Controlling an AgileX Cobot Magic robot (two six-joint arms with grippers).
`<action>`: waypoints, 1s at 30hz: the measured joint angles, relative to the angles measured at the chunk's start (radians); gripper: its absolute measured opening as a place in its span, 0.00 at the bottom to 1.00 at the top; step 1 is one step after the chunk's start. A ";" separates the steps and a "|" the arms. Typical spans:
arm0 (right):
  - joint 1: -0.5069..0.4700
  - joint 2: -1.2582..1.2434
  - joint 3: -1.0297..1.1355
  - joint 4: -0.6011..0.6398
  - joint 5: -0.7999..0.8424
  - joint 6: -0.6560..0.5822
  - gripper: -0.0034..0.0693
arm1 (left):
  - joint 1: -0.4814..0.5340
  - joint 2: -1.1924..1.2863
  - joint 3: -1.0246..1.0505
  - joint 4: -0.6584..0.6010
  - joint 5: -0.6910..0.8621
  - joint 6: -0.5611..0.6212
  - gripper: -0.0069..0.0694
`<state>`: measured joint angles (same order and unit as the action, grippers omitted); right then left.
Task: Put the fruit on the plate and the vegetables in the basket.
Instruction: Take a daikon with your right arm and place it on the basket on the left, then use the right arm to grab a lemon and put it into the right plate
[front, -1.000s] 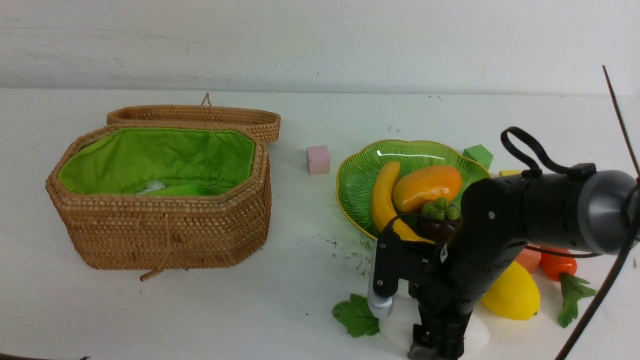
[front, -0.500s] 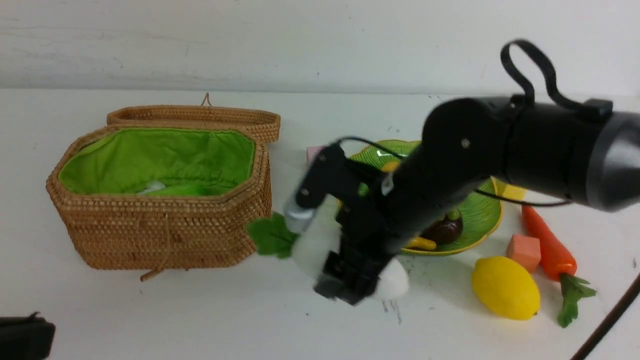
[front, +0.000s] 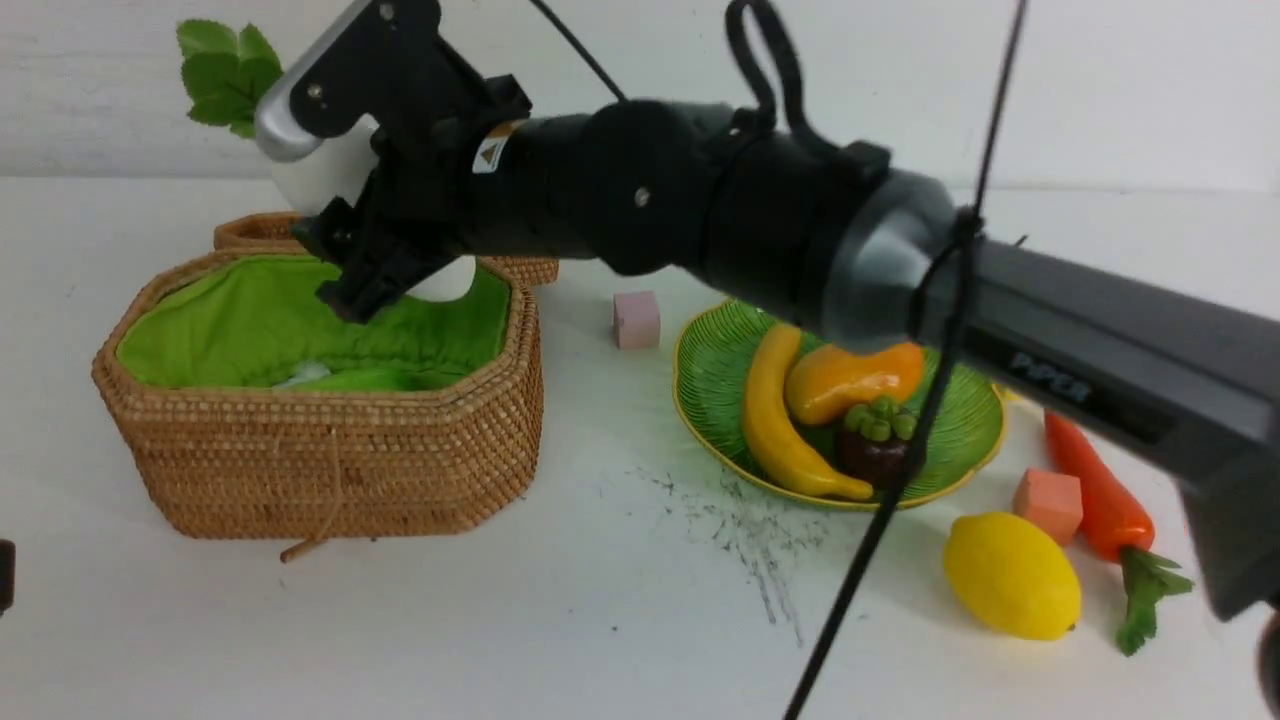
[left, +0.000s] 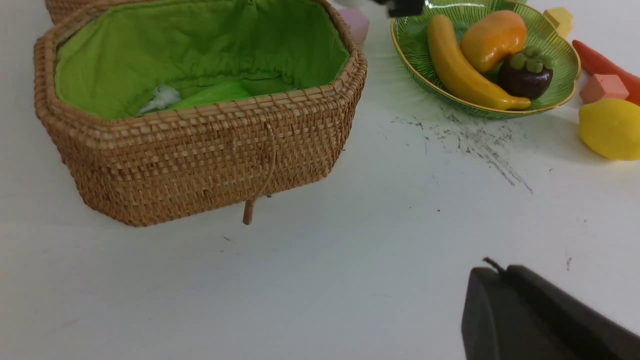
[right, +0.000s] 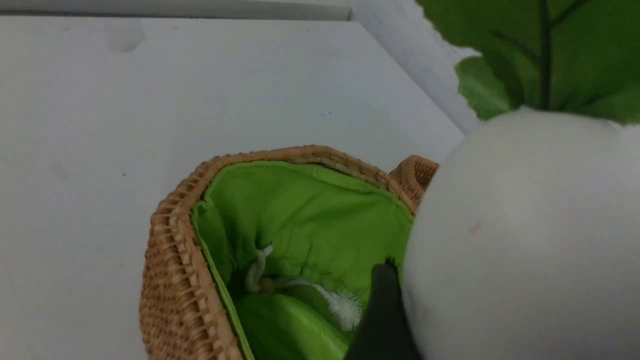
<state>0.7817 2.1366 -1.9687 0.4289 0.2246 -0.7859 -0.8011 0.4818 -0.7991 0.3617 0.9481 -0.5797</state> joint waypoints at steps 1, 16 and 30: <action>0.000 0.014 -0.001 0.000 -0.015 0.000 0.78 | 0.000 0.000 0.000 -0.001 0.002 0.004 0.08; 0.000 -0.199 -0.007 -0.030 0.408 0.095 0.80 | 0.000 0.000 0.000 -0.063 0.012 0.035 0.08; -0.001 -0.582 0.150 -0.500 1.026 0.700 0.03 | 0.000 0.000 0.000 -0.306 0.008 0.304 0.08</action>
<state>0.7807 1.5543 -1.8189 -0.0711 1.2509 -0.0857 -0.8011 0.4818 -0.7991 0.0561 0.9564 -0.2754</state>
